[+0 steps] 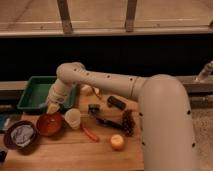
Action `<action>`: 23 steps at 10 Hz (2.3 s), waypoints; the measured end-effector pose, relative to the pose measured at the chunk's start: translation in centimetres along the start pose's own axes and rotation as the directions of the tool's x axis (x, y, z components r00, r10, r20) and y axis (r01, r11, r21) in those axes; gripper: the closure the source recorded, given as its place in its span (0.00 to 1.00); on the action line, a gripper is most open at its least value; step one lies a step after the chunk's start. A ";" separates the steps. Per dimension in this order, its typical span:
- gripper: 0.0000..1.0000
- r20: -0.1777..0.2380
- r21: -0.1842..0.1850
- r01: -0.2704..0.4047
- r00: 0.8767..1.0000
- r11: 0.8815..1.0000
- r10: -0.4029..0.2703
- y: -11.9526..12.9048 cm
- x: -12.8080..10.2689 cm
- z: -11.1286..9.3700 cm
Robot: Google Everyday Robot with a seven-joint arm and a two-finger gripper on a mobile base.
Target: Place sponge in red bowl
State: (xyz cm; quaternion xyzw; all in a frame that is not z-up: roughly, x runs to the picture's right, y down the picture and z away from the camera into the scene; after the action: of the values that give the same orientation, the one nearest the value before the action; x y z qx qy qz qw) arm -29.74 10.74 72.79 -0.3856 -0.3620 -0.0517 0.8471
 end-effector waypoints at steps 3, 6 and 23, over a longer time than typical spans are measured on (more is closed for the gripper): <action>0.97 -0.009 -0.097 0.049 0.999 0.994 -0.050 0.8 -2.2 4.3; 0.97 -0.013 -0.099 0.046 0.999 0.994 -0.047 0.8 -2.1 4.4; 0.45 -0.014 -0.100 0.046 0.999 0.994 -0.047 0.8 -2.1 4.5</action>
State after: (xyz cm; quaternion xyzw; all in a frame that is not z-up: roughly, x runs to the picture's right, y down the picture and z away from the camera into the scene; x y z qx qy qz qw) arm -33.53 14.00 72.89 -0.4183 -0.3611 -0.0925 0.8283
